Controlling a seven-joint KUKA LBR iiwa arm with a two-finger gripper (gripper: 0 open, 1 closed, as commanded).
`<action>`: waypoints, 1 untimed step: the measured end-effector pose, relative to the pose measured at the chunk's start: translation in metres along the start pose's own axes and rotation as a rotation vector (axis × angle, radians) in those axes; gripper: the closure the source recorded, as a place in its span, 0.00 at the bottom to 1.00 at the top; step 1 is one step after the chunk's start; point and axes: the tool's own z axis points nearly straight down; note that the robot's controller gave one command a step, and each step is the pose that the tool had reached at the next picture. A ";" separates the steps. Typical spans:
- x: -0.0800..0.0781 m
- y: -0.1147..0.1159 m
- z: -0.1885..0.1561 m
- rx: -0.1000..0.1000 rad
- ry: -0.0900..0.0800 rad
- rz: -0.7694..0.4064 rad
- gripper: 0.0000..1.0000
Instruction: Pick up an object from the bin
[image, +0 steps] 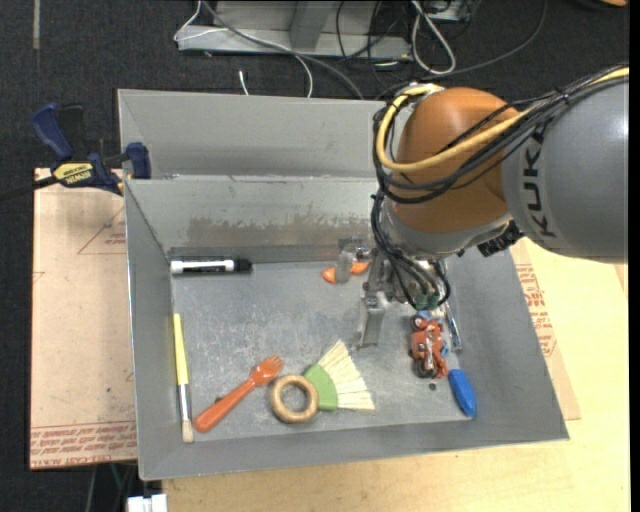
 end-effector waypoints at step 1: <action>0.021 -0.012 0.058 0.000 -0.003 -0.113 0.00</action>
Offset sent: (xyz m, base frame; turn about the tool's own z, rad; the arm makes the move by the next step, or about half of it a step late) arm -0.0500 -0.0364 -0.0761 -0.0809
